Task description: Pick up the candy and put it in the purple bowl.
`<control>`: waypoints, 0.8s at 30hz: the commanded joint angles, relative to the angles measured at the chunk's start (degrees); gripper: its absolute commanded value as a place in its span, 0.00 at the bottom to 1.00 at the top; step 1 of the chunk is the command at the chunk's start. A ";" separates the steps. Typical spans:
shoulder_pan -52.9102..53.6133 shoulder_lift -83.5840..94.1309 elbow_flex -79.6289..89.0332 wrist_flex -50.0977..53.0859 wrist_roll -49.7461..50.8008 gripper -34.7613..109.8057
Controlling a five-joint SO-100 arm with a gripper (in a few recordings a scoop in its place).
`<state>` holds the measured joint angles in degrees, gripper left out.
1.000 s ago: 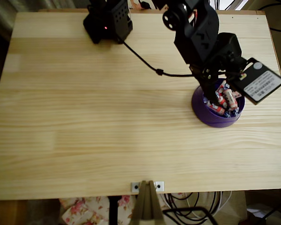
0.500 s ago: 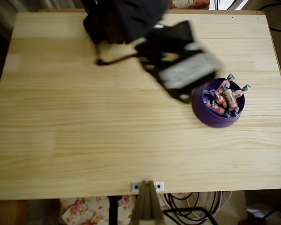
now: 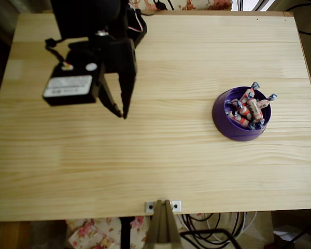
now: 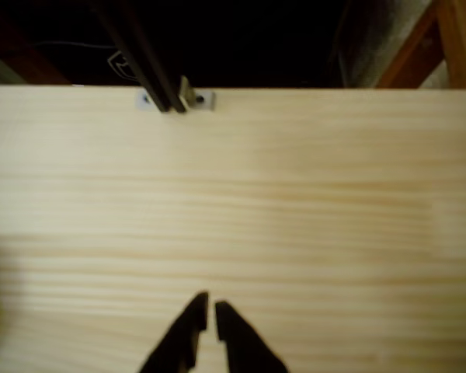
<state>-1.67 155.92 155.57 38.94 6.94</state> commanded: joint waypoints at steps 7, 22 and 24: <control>4.13 33.22 17.84 10.20 -2.90 0.24; 5.45 33.13 18.46 15.56 -3.60 0.24; 5.27 33.13 18.46 15.73 -3.60 0.24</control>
<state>2.81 188.26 175.52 53.88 3.08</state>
